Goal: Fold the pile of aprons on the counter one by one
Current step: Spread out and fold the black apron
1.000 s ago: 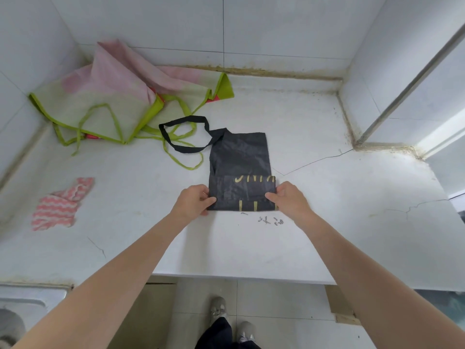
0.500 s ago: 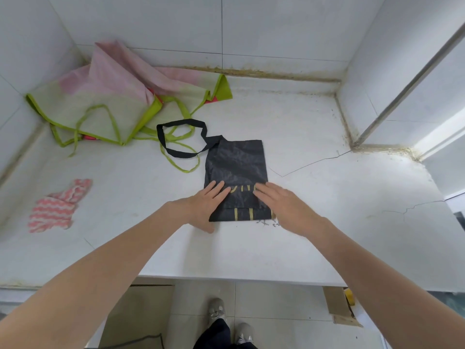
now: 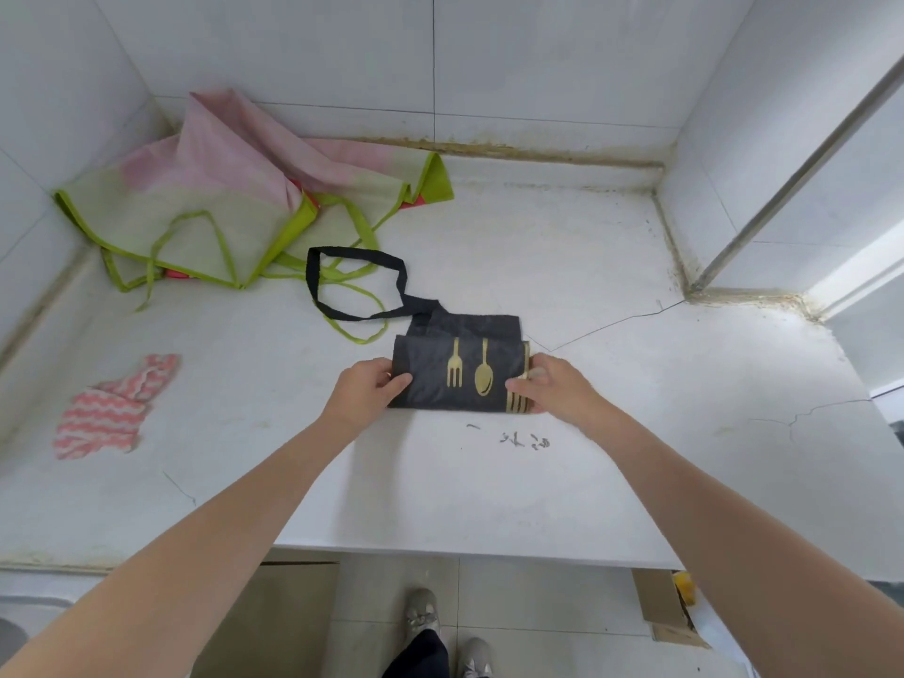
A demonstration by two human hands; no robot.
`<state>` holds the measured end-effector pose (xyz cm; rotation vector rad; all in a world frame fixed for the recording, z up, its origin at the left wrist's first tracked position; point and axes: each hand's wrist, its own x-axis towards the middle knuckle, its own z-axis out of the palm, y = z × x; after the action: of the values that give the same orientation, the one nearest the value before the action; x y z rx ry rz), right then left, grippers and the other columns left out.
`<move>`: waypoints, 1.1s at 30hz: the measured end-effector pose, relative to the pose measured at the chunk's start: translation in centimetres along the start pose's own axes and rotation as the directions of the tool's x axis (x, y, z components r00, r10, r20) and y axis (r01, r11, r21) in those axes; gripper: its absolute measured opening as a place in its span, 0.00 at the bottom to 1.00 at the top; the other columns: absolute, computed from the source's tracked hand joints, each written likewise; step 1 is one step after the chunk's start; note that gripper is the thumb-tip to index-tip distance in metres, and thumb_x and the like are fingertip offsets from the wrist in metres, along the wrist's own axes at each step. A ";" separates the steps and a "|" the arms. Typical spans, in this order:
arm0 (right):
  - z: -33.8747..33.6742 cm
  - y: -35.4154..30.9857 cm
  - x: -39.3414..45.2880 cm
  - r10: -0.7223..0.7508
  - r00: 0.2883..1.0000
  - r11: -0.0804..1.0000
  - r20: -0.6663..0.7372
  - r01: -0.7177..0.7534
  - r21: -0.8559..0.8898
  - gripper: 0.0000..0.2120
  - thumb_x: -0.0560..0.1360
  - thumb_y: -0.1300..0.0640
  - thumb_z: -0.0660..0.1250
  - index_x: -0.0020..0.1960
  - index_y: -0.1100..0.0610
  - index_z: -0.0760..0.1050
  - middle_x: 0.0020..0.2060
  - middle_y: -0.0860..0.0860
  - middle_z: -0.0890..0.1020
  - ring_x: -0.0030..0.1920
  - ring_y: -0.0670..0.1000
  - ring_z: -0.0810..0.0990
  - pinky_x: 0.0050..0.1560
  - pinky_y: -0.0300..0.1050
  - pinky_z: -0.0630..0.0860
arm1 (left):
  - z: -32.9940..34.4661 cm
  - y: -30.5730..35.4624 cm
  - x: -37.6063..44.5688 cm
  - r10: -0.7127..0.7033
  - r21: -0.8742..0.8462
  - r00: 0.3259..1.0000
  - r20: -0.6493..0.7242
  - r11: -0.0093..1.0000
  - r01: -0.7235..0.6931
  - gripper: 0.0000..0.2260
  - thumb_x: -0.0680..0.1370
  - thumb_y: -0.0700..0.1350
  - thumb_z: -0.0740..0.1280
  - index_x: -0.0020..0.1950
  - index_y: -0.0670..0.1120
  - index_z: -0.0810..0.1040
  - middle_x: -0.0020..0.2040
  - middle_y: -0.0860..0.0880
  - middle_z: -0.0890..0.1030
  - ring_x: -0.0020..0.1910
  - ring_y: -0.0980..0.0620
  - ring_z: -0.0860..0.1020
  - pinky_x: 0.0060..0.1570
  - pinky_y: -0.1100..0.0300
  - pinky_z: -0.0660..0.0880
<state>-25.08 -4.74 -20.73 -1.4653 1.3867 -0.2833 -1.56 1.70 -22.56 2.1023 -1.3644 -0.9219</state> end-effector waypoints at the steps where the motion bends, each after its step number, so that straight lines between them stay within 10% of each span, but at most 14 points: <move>1: 0.3 0.1 0.1 0.044 0.999 0.998 -0.029 -0.043 0.036 0.12 0.75 0.58 0.69 0.55 0.57 0.69 0.47 0.55 0.79 0.47 0.54 0.78 0.50 0.48 0.76 | 0.3 0.0 -0.1 -0.007 0.058 1.000 -0.010 0.998 0.007 0.11 0.78 0.45 0.66 0.56 0.39 0.74 0.38 0.46 0.77 0.43 0.47 0.75 0.41 0.58 0.68; 6: 0.9 -0.2 0.1 -0.109 0.994 0.961 -0.030 0.098 -0.260 0.35 0.74 0.61 0.68 0.75 0.50 0.56 0.61 0.55 0.67 0.56 0.53 0.73 0.42 0.37 0.72 | 1.7 0.5 -0.5 0.496 0.611 0.865 0.076 0.662 -0.434 0.35 0.67 0.36 0.71 0.73 0.39 0.62 0.68 0.35 0.67 0.65 0.35 0.68 0.61 0.45 0.71; 9: 1.3 -0.1 -0.7 -0.128 0.986 0.872 0.108 0.164 -0.461 0.37 0.73 0.60 0.68 0.76 0.54 0.52 0.73 0.53 0.52 0.69 0.56 0.62 0.61 0.41 0.69 | 2.0 1.3 -0.6 0.239 0.625 0.831 0.502 0.564 -0.540 0.38 0.76 0.45 0.63 0.77 0.43 0.40 0.77 0.43 0.41 0.77 0.46 0.42 0.74 0.54 0.41; 12: 1.5 0.3 -1.7 -0.120 0.968 0.573 0.220 0.248 -0.781 0.45 0.71 0.50 0.69 0.77 0.57 0.44 0.76 0.48 0.40 0.72 0.56 0.52 0.69 0.49 0.60 | 2.0 1.6 -0.3 0.196 0.643 0.825 0.530 0.541 -0.542 0.40 0.76 0.53 0.63 0.77 0.45 0.40 0.78 0.43 0.42 0.77 0.47 0.43 0.73 0.54 0.41; 16: 0.9 0.0 -2.2 -0.156 0.943 0.441 0.295 0.334 -0.833 0.39 0.73 0.46 0.65 0.76 0.58 0.51 0.75 0.47 0.50 0.70 0.55 0.56 0.67 0.49 0.62 | 0.3 3.1 -0.4 0.252 0.486 0.804 0.539 0.687 -0.541 0.31 0.76 0.52 0.63 0.76 0.47 0.58 0.73 0.44 0.64 0.72 0.46 0.62 0.69 0.57 0.60; 21: -1.7 -2.9 -0.3 -0.007 0.981 0.849 0.193 0.108 -0.517 0.09 0.72 0.50 0.64 0.46 0.55 0.76 0.44 0.51 0.76 0.49 0.56 0.76 0.43 0.43 0.68 | -1.8 4.1 1.4 0.154 0.192 0.860 0.488 0.941 -0.277 0.11 0.77 0.52 0.64 0.54 0.48 0.79 0.45 0.49 0.79 0.45 0.51 0.77 0.44 0.59 0.72; 24: -1.7 -4.5 1.4 -0.068 0.985 0.544 0.157 0.169 -0.822 0.19 0.71 0.42 0.64 0.58 0.51 0.72 0.52 0.53 0.73 0.58 0.57 0.70 0.58 0.48 0.66 | -1.2 3.9 2.6 0.162 0.149 0.866 0.473 0.954 -0.259 0.13 0.77 0.53 0.65 0.40 0.46 0.74 0.33 0.52 0.71 0.34 0.55 0.70 0.32 0.65 0.63; 27: 0.3 -5.8 2.8 -0.157 0.967 0.112 0.201 0.220 -0.969 0.29 0.74 0.40 0.62 0.68 0.55 0.65 0.68 0.56 0.62 0.70 0.58 0.57 0.71 0.59 0.52 | -0.3 3.6 3.5 0.205 0.312 0.882 0.424 0.881 -0.355 0.13 0.78 0.55 0.63 0.50 0.45 0.74 0.42 0.50 0.74 0.46 0.50 0.74 0.40 0.62 0.67; 30: 2.2 -6.7 4.4 -0.037 0.950 0.205 0.310 0.311 -0.928 0.31 0.76 0.43 0.62 0.72 0.56 0.59 0.70 0.57 0.63 0.71 0.57 0.59 0.73 0.59 0.47 | -0.3 3.5 4.3 0.312 0.658 0.877 0.365 0.580 -0.480 0.22 0.79 0.57 0.60 0.67 0.46 0.66 0.61 0.46 0.68 0.62 0.46 0.66 0.59 0.55 0.64; 33: 3.1 -7.3 5.4 0.023 0.939 0.298 0.342 0.320 -0.899 0.27 0.75 0.47 0.65 0.69 0.57 0.61 0.63 0.56 0.69 0.66 0.58 0.65 0.69 0.56 0.57 | -1.3 3.8 5.7 0.473 0.658 0.832 0.290 0.533 -0.532 0.20 0.80 0.51 0.58 0.72 0.49 0.63 0.67 0.48 0.65 0.66 0.48 0.63 0.61 0.56 0.62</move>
<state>-16.83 -9.35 -18.82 -2.5075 1.1436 0.8298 -1.27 -5.00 -20.63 1.9193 -2.5190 -0.1997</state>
